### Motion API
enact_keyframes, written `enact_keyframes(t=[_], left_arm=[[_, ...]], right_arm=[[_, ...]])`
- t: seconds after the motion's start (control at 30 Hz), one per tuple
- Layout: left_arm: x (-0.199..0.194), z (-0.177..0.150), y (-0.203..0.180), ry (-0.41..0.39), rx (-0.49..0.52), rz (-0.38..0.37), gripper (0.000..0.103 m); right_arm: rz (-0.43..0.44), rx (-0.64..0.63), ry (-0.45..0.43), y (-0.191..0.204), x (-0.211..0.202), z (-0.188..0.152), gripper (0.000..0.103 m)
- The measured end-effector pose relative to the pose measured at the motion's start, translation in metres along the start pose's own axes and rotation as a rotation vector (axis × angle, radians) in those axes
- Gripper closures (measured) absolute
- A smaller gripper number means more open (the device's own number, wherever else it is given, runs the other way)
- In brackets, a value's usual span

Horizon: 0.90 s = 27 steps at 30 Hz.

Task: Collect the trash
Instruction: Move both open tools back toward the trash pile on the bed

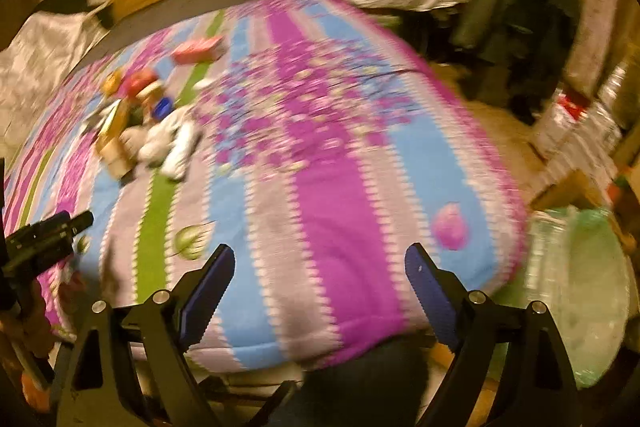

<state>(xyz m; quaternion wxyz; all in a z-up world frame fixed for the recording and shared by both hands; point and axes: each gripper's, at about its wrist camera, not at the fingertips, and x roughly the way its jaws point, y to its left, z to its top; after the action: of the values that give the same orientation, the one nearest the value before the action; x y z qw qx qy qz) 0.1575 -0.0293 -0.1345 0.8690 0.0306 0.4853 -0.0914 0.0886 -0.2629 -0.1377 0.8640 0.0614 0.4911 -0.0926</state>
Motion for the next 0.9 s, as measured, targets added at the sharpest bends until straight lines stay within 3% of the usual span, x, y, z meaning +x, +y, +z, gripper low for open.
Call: enact_keyframes(t=[0.17, 0.4, 0.6, 0.9], left_arm=[[0.001, -0.010, 0.048, 0.006, -0.100, 0.082, 0.045], [-0.001, -0.022, 0.078, 0.008, -0.157, 0.144, 0.045], [0.002, -0.027, 0.076, 0.026, -0.153, 0.152, 0.045], [-0.007, -0.020, 0.059, -0.014, -0.111, 0.149, 0.045]], right_arm=[[0.063, -0.071, 0.011, 0.039, 0.020, 0.003, 0.015], [0.090, -0.129, 0.030, 0.066, 0.034, -0.001, 0.015], [0.100, -0.134, 0.032, 0.070, 0.034, -0.005, 0.015], [0.114, -0.155, -0.001, 0.079, 0.037, 0.004, 0.015]])
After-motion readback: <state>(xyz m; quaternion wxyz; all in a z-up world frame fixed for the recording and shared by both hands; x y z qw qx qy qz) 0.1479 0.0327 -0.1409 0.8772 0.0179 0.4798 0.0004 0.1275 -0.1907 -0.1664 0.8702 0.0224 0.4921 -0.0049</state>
